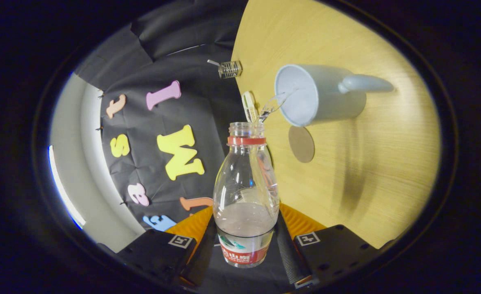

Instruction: Take the bottle from table, then pour the juice into the cup, finally place the bottle on the coaster

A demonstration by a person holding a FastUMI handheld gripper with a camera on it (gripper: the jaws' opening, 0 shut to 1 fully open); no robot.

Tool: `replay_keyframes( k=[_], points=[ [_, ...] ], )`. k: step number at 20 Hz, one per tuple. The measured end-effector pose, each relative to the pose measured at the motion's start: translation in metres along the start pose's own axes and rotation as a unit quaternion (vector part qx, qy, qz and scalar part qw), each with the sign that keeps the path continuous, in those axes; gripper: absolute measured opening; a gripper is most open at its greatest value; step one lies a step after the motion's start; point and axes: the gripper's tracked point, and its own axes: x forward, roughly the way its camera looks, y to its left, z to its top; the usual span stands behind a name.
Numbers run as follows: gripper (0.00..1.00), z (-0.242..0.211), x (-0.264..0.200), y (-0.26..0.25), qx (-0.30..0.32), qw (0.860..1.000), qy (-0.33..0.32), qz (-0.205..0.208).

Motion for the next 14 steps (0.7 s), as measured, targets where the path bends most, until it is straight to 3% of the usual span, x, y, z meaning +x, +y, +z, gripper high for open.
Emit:
replay_keyframes(
  k=[14],
  points=[
    [0.77,-0.019,-0.011,0.040,0.037,0.999,0.019,0.033]
  ],
)
